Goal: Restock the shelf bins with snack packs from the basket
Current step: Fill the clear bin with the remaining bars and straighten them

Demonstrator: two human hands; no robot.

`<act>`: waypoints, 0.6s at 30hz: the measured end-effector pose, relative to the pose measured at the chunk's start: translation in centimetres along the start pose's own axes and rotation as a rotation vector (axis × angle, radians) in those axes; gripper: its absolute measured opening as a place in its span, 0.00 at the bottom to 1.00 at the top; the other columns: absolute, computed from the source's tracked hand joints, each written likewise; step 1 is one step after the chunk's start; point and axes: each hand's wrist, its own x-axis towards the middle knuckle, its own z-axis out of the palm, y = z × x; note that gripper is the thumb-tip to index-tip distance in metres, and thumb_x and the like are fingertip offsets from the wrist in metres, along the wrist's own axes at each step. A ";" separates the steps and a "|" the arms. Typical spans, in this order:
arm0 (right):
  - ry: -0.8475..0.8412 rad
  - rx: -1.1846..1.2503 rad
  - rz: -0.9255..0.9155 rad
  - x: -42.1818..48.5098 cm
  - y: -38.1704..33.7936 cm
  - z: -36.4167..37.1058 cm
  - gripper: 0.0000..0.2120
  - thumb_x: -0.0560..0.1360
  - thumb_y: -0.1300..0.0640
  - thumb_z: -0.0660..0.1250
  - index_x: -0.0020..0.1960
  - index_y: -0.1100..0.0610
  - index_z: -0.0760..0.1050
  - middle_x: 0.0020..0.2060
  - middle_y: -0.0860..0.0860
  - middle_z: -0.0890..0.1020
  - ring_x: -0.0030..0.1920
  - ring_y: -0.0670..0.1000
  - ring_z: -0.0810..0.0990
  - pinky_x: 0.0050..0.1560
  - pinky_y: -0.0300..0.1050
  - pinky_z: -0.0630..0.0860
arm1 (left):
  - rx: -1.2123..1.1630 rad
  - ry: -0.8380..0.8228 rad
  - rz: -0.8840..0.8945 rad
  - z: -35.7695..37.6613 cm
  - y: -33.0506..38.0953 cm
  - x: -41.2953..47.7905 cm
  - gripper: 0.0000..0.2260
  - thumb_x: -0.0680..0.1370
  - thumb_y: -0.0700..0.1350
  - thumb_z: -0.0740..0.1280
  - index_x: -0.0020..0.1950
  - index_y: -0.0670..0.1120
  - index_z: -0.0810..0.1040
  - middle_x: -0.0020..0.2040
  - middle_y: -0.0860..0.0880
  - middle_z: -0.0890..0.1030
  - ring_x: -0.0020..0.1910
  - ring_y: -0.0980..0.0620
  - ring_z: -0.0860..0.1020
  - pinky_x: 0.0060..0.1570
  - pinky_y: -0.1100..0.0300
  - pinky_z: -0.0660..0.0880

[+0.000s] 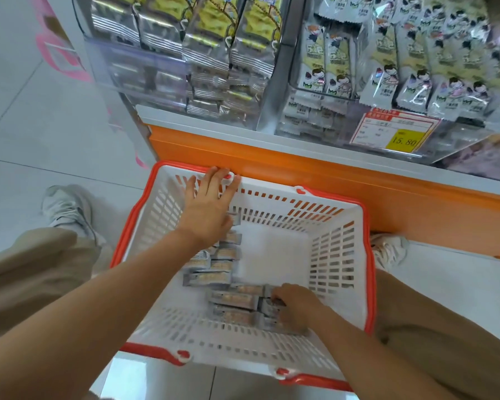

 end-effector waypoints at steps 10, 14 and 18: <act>-0.006 0.103 -0.040 0.8 0.8 -0.1 0.14 0.75 0.54 0.67 0.59 0.55 0.73 0.57 0.54 0.76 0.53 0.54 0.75 0.47 0.45 0.69 | -0.020 -0.002 -0.006 0.6 -0.1 0.0 0.38 0.80 0.52 0.63 0.80 0.53 0.41 0.81 0.45 0.45 0.79 0.44 0.39 0.75 0.39 0.41; 0.048 0.183 -0.058 0.5 1.4 -0.6 0.13 0.74 0.54 0.68 0.59 0.53 0.75 0.56 0.52 0.78 0.53 0.53 0.76 0.48 0.42 0.69 | -0.012 -0.027 -0.008 0.3 0.0 0.0 0.38 0.80 0.52 0.63 0.80 0.53 0.39 0.80 0.45 0.44 0.79 0.45 0.38 0.75 0.39 0.41; 0.158 0.423 -0.052 0.0 1.6 -2.5 0.13 0.71 0.52 0.73 0.55 0.50 0.78 0.50 0.49 0.79 0.48 0.50 0.78 0.54 0.46 0.76 | -0.026 -0.026 -0.011 -0.1 0.2 -0.1 0.38 0.80 0.52 0.64 0.80 0.52 0.41 0.80 0.45 0.45 0.79 0.45 0.39 0.75 0.41 0.41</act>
